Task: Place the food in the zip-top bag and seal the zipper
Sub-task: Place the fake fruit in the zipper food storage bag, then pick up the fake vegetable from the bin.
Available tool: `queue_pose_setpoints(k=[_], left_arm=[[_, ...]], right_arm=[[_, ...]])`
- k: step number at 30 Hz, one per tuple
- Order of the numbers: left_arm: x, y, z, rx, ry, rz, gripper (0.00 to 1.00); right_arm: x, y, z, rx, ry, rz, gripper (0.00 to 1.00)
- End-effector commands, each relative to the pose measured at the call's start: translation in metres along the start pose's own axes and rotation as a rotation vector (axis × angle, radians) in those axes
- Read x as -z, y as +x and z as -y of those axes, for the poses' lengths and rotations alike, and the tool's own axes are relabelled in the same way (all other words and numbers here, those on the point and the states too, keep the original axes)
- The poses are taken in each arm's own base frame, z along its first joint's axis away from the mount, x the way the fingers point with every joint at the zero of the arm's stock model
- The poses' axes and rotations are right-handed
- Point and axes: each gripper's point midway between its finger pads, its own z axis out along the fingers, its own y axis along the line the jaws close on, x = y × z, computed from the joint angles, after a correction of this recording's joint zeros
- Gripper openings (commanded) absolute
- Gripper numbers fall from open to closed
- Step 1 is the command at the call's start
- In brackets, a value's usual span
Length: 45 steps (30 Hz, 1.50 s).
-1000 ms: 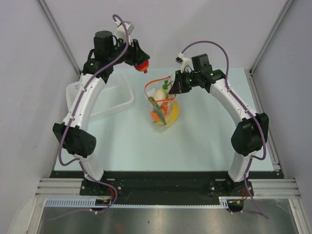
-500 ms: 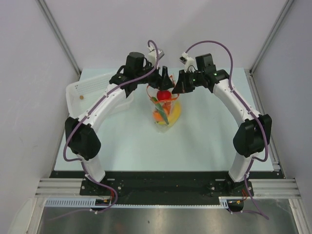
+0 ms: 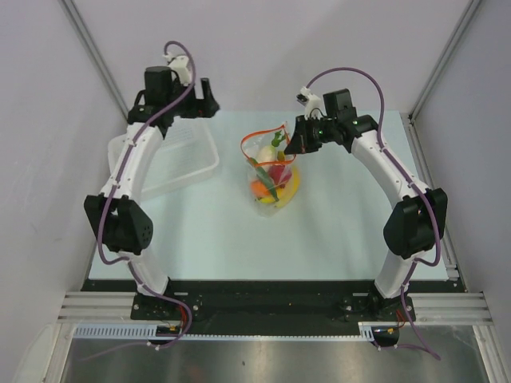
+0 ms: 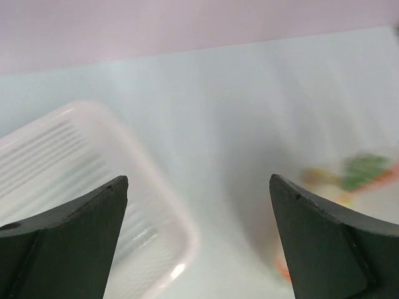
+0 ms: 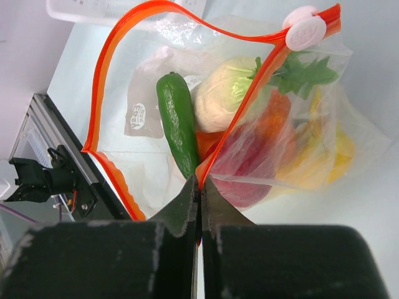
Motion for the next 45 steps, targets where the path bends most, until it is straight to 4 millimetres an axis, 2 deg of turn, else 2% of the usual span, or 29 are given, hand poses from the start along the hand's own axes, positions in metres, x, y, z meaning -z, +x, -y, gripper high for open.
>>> queue_pose_setpoints(k=[1,3,4,6,7,10,11,17,18,23,32,39,45], left_arm=[[0.013,0.038,-0.126,0.091,-0.443,-0.133,0.95],[0.021,0.048,-0.167,0.124,-0.579,-0.150,0.94],[0.015,0.060,-0.178,0.136,-0.622,-0.174,0.91],[0.027,0.069,-0.216,0.152,-0.748,-0.185,0.86],[0.025,0.080,-0.228,0.155,-0.785,-0.210,0.81],[0.030,0.093,-0.254,0.161,-0.865,-0.232,0.73],[0.029,0.103,-0.264,0.163,-0.886,-0.256,0.71],[0.030,0.136,-0.304,0.122,-0.971,-0.350,0.59],[0.028,0.139,-0.308,0.109,-0.975,-0.353,0.55],[0.037,0.154,-0.333,0.025,-1.050,-0.401,0.48],[0.039,0.174,-0.368,0.038,-1.081,-0.409,0.46],[0.032,0.190,-0.378,0.041,-1.056,-0.431,0.44],[0.022,0.203,-0.383,0.020,-1.017,-0.435,0.47]], right_arm=[[0.017,-0.020,-0.013,0.070,-0.026,0.070,0.00],[0.019,-0.022,-0.010,0.063,-0.025,0.071,0.00],[0.018,-0.021,-0.008,0.056,-0.024,0.068,0.00],[0.019,-0.024,-0.005,0.041,-0.024,0.074,0.00],[0.019,-0.023,-0.005,0.040,-0.026,0.073,0.00],[0.021,-0.025,-0.004,0.047,-0.019,0.070,0.00],[0.021,-0.026,-0.003,0.046,-0.015,0.070,0.00],[0.023,-0.028,-0.001,0.033,-0.012,0.079,0.00],[0.023,-0.027,-0.001,0.032,-0.012,0.078,0.00],[0.024,-0.027,-0.002,0.036,-0.006,0.083,0.00],[0.023,-0.030,0.000,0.023,0.001,0.091,0.00],[0.018,-0.034,0.002,0.021,0.011,0.094,0.00],[0.015,-0.036,0.004,0.015,0.012,0.089,0.00]])
